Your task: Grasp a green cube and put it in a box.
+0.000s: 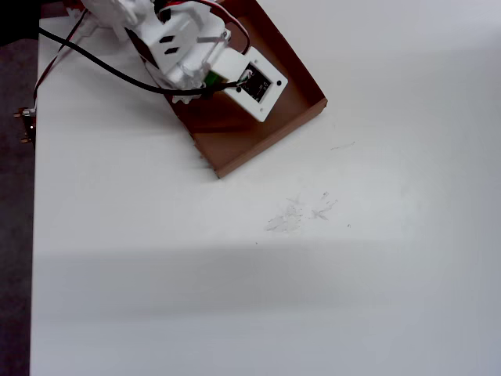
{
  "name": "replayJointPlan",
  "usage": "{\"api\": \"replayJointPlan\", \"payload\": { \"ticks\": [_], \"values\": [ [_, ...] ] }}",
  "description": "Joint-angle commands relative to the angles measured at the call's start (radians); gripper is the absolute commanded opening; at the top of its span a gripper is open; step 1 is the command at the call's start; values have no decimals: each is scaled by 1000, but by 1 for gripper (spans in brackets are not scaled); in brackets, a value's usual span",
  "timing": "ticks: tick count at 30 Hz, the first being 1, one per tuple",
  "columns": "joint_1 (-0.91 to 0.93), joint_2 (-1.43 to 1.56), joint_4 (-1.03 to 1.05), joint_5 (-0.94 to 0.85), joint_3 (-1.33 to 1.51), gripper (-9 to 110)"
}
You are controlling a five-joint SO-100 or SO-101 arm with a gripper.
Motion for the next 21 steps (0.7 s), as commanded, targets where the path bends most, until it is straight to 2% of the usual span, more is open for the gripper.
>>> {"api": "replayJointPlan", "payload": {
  "ticks": [1,4,10,21],
  "values": [
    [86,89,-8,17,-64,23],
    [206,152,-44,35,-51,23],
    [446,299,-192,255,58,23],
    [707,637,71,499,298,23]
  ]
}}
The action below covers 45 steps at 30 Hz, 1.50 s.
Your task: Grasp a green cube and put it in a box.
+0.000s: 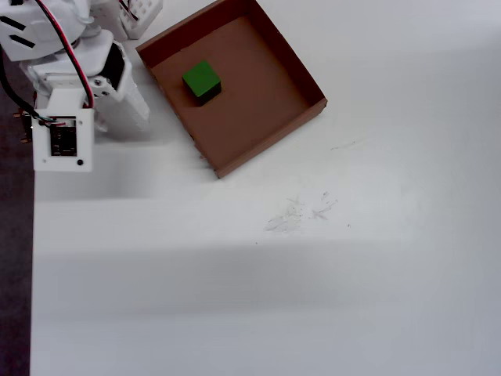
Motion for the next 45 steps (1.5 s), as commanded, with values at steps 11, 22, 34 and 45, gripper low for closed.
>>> {"api": "replayJointPlan", "payload": {
  "ticks": [11,22,34,45],
  "values": [
    [95,285,-5,161,230,24],
    [181,426,206,161,256,24],
    [215,466,273,167,256,24],
    [215,466,273,167,256,24]
  ]
}}
